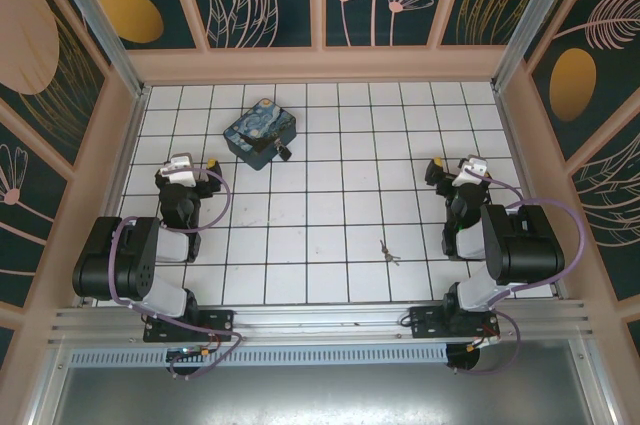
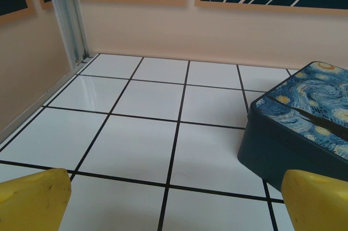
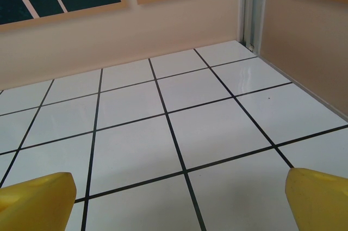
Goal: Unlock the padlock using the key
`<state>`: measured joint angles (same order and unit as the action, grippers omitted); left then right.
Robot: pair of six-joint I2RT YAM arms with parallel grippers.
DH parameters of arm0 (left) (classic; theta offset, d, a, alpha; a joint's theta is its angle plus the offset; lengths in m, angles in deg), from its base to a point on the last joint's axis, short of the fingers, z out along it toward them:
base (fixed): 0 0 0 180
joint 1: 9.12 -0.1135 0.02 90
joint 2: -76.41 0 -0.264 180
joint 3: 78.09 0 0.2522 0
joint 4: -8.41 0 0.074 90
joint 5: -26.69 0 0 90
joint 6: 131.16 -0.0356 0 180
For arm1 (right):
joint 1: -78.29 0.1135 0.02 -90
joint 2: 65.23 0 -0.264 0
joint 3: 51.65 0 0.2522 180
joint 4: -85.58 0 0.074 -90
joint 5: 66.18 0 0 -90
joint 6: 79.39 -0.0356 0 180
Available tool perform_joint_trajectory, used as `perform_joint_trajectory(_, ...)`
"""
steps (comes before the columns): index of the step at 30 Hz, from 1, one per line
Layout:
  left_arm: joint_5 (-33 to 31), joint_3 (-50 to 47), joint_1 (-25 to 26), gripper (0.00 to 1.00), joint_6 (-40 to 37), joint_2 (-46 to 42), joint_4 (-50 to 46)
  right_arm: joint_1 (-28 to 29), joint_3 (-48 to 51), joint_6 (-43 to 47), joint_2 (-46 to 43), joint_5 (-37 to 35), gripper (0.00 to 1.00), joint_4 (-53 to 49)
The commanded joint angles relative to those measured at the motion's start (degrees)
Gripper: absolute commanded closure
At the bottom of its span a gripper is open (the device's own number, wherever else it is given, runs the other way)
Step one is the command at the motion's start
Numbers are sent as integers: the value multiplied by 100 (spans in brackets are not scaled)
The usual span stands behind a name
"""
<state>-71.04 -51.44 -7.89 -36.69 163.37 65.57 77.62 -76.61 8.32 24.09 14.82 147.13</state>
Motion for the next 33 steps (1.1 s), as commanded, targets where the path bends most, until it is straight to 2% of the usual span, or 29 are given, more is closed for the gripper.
perform_joint_trajectory(1, 79, 73, -36, 1, -86, 3, 160, 16, 34, -79, 15, -112, 1, 346)
perform_joint_trajectory(6, 83, 87, -36, 1, -78, -3, 147, 14, 4, -68, 21, -42, 1, 314)
perform_joint_trajectory(9, 105, 118, -49, 1, -60, 9, 94, -139, -192, 143, 9, 1095, 1, -94)
perform_joint_trajectory(11, 105, 109, -53, 1, -48, 3, 109, -228, -181, 96, 0, 1277, 1, -59)
perform_joint_trajectory(12, 22, 115, -53, 1, -12, -34, 69, -223, -194, 31, -50, 1090, 1, -136)
perform_joint_trajectory(14, -31, 411, -74, 1, 28, -287, -703, -217, -299, -61, -383, 839, 1, -588)
perform_joint_trajectory(17, -244, 1118, -80, 1, 99, -608, -2095, -41, -824, -107, -1000, 142, 3, -2111)
perform_joint_trajectory(19, -603, 1422, -82, 1, 362, -880, -2778, 120, -1179, -159, -1340, -58, 4, -2983)
perform_joint_trajectory(21, -574, 1792, -80, 1, 591, -1047, -3436, 275, -1521, -338, -1558, -71, 5, -3788)
perform_joint_trajectory(24, -264, 2890, -80, 1, 1050, -765, -4712, 569, -1892, -671, -1693, 190, 6, -4535)
perform_joint_trajectory(28, 888, 4506, -80, 1, 1758, 248, -6096, 1309, -2308, -848, -1671, 317, 7, -5188)
perform_joint_trajectory(30, 1438, 5023, -62, 1, 2040, 699, -6311, 1740, -2443, -841, -1680, 170, 7, -5443)
perform_joint_trajectory(33, 2031, 5488, -59, 1, 2259, 1348, -6143, 2282, -2541, -1034, -1786, 183, 7, -5646)
